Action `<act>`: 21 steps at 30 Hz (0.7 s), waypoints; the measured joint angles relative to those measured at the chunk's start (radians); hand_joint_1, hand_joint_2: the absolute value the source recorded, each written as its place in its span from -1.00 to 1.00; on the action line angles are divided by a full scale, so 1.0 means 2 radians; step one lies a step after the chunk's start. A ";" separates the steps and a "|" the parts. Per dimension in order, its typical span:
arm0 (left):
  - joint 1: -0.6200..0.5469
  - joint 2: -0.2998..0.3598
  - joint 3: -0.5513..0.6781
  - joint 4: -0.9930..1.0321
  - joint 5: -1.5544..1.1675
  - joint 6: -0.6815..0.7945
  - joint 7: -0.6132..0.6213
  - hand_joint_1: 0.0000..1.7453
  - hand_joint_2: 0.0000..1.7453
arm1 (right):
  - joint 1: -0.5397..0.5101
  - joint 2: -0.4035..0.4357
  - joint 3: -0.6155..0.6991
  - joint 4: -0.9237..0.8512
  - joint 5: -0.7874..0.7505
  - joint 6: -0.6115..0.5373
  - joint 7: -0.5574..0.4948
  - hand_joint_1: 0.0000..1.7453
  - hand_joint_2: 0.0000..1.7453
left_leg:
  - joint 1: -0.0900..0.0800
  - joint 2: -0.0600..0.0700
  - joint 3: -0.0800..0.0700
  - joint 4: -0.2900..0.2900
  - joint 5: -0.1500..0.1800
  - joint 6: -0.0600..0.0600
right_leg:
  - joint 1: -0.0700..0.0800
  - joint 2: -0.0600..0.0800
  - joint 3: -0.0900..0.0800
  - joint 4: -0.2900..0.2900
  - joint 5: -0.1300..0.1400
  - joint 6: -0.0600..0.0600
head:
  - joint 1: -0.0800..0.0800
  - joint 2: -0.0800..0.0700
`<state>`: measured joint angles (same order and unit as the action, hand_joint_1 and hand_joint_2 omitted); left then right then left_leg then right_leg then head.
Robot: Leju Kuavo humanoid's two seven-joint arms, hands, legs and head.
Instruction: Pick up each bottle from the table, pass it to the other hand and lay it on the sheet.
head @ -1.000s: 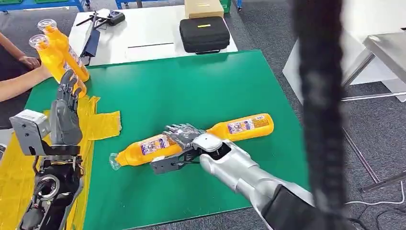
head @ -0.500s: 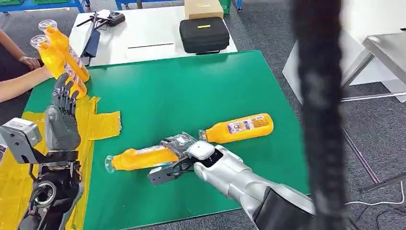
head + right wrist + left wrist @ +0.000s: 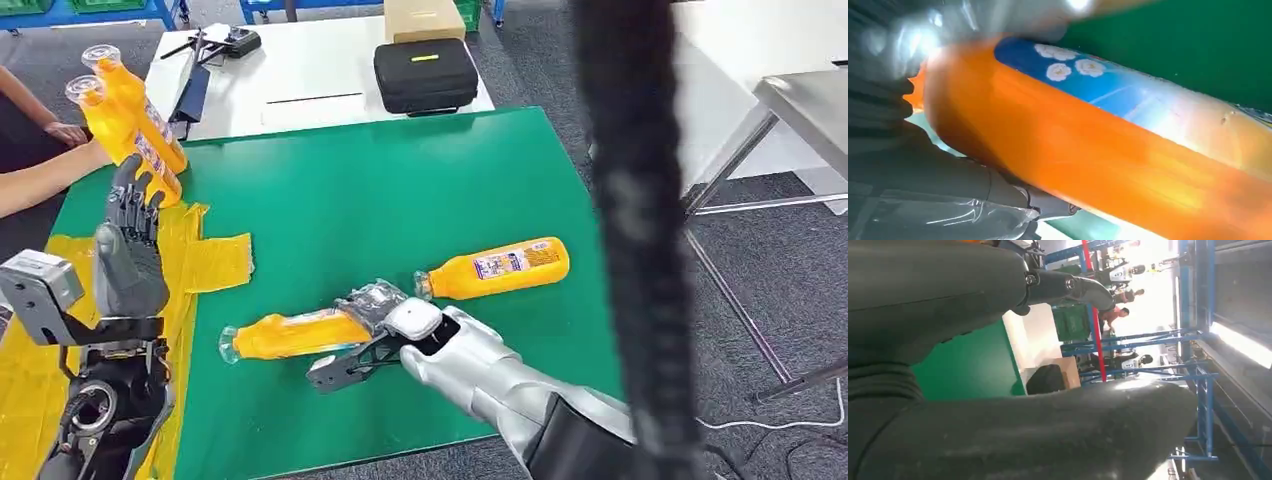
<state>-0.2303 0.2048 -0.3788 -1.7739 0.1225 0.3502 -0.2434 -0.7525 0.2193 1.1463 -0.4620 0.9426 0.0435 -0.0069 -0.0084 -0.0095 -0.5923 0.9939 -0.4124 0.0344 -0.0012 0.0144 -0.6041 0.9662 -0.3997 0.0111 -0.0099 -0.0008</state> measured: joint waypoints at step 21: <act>0.001 -0.012 0.012 -0.008 -0.004 -0.001 0.002 -1.00 -1.00 | 0.012 0.000 0.019 0.002 0.003 0.026 0.007 1.00 1.00 | 0.000 0.002 0.008 0.000 -0.002 -0.002 | 0.000 0.002 0.007 0.000 -0.001 -0.001 | 0.000 0.000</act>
<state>-0.2281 0.1812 -0.3555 -1.7903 0.1137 0.3483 -0.2384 -0.7281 0.2190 1.1852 -0.4582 0.9483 0.0950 0.0076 -0.0076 -0.0057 -0.5760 0.9933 -0.4157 0.0308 -0.0005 0.0175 -0.5908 0.9657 -0.4008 0.0083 -0.0099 -0.0008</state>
